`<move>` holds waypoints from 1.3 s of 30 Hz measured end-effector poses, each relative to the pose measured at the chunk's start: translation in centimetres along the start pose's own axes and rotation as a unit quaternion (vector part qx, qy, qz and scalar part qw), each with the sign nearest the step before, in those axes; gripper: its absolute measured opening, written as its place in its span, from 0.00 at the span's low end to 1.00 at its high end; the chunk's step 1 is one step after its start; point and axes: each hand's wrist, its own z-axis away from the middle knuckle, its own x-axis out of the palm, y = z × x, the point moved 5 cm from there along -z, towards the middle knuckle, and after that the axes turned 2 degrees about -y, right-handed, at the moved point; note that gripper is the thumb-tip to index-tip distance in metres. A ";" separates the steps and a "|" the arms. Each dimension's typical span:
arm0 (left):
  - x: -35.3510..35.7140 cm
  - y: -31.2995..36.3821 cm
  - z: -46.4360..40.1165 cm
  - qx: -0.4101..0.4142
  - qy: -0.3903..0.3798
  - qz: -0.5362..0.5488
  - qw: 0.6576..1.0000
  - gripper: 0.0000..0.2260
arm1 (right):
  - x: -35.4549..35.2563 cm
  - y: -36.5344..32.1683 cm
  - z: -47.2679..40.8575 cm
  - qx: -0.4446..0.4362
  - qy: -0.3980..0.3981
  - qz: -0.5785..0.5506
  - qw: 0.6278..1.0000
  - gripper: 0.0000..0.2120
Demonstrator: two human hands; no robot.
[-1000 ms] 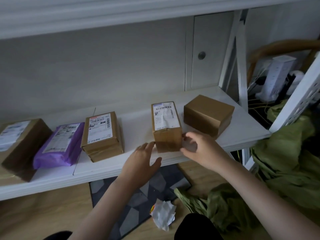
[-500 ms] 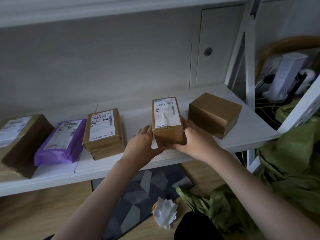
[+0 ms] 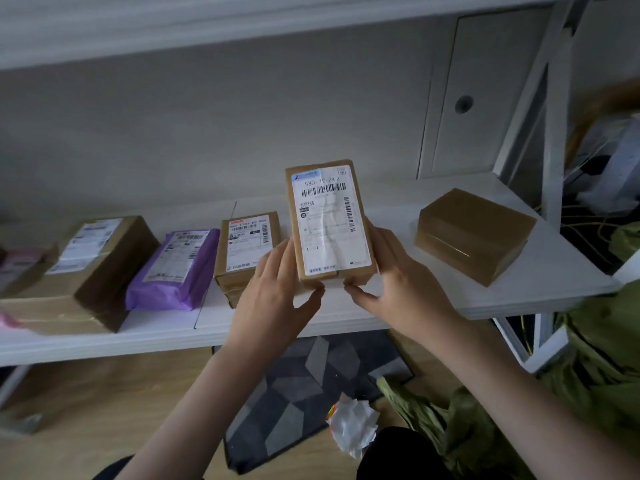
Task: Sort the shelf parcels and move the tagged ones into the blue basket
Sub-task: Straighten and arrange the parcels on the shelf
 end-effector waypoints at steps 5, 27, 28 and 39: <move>1.9 -0.5 -0.9 -0.015 -0.038 0.056 0.998 0.35 | 0.8 1.9 0.0 0.080 -0.042 -0.044 0.995 0.39; 0.3 -4.0 5.3 -0.201 -0.081 0.100 0.971 0.19 | 4.0 4.5 2.5 0.171 -0.172 -0.088 0.966 0.34; 0.8 -3.1 5.5 -0.200 -0.082 0.101 0.971 0.18 | 2.7 5.5 3.5 0.180 -0.169 -0.080 0.966 0.32; 8.2 7.6 1.9 -0.104 -0.114 0.107 0.982 0.13 | -9.0 16.2 11.7 0.292 -0.116 0.028 0.949 0.19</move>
